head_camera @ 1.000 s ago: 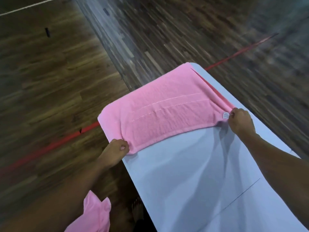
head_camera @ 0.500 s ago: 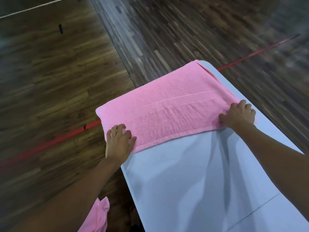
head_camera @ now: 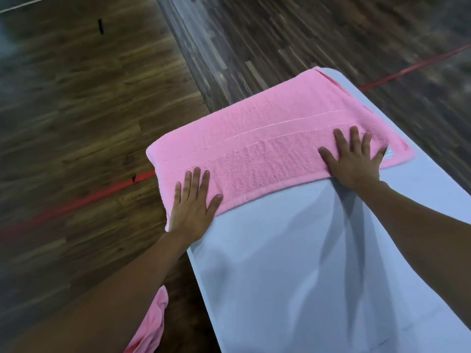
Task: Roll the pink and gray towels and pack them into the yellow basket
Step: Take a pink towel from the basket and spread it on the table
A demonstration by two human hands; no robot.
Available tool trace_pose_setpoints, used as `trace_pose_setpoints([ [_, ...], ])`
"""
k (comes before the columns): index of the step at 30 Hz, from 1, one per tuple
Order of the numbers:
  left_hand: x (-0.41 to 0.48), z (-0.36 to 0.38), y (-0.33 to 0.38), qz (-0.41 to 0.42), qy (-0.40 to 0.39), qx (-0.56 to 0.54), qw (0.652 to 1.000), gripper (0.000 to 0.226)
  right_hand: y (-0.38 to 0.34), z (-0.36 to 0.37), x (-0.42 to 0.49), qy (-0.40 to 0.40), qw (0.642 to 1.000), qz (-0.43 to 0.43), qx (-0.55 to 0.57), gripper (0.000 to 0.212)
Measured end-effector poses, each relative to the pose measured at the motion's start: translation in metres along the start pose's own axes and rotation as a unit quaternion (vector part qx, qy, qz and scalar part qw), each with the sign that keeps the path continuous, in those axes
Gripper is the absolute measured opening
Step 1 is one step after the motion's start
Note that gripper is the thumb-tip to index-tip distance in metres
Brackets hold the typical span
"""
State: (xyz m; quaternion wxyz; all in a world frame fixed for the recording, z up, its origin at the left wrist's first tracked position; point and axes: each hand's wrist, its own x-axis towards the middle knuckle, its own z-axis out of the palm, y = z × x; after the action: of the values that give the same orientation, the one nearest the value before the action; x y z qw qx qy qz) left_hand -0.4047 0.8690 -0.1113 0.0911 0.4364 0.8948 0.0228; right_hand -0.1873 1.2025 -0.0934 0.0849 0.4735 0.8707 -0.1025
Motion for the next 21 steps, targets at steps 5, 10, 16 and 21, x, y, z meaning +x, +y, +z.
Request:
trace_pose_setpoints([
  [5, -0.059, 0.006, 0.032, -0.002, -0.025, -0.019, 0.999, 0.075, 0.035, 0.008, -0.056, -0.011, 1.000, 0.017, 0.003, 0.075],
  [10, -0.156, 0.016, 0.086, -0.003, -0.043, -0.024, 0.999, 0.079, 0.093, 0.013, -0.146, -0.053, 0.998, 0.032, 0.013, 0.076],
  [16, -0.288, 0.042, 0.157, 0.002, -0.055, -0.012, 0.998, 0.079, 0.172, 0.029, -0.269, -0.073, 0.996, 0.045, 0.029, 0.078],
  [21, -0.387, 0.064, 0.216, 0.009, -0.060, -0.012, 0.998, 0.081, 0.246, 0.043, -0.362, -0.085, 0.994, 0.056, 0.034, 0.078],
])
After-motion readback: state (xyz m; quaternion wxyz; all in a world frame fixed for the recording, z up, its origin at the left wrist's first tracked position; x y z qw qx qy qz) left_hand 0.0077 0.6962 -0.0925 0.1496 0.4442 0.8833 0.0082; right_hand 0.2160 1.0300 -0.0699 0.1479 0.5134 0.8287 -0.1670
